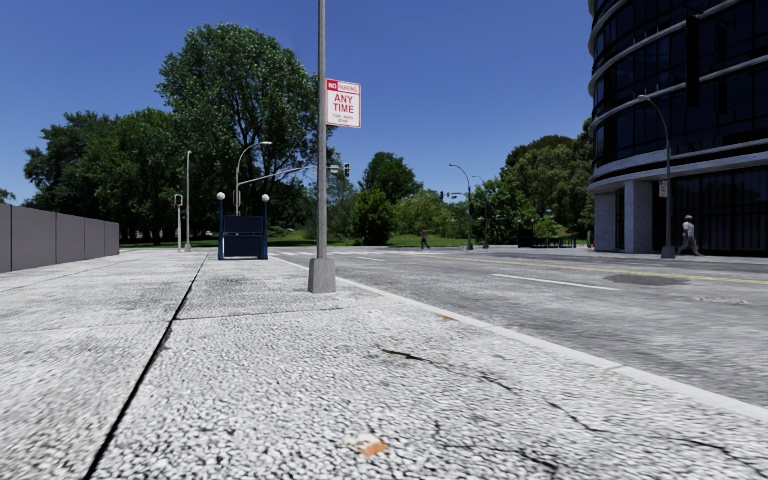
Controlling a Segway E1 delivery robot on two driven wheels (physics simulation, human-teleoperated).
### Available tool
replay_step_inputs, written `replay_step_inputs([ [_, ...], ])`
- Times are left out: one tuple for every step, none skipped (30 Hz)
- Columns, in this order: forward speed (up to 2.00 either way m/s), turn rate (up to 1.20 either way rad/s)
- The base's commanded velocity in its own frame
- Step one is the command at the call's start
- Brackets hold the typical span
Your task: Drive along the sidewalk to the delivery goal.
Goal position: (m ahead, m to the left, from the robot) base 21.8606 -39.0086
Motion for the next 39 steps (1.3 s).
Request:
replay_step_inputs([
  [0.00,0.05],
  [0.00,0.14],
  [0.00,0.19],
  [0.00,0.19],
  [0.00,0.21],
  [0.00,0.21],
  [0.13,0.23],
  [0.13,0.23],
  [0.26,0.26],
  [0.34,0.27],
  [0.38,0.29],
  [0.38,0.29],
  [0.42,0.31],
  [0.46,0.34],
  [0.49,0.36],
  [0.49,0.36],
  [0.56,0.39],
  [0.64,0.40],
  [0.68,0.42],
  [0.68,0.42],
  [0.70,0.50],
  [0.77,0.53],
  [0.86,0.54],
  [0.86,0.54],
  [0.92,0.54],
  [1.00,0.54],
  [1.05,0.54],
  [1.05,0.54],
  [1.11,0.54],
  [1.14,0.54],
  [1.17,0.54],
  [1.17,0.54],
  [1.18,0.54],
  [1.19,0.54],
  [1.28,0.54],
  [1.28,0.54],
  [1.36,0.54],
  [1.40,0.54],
  [1.40,0.54],
])
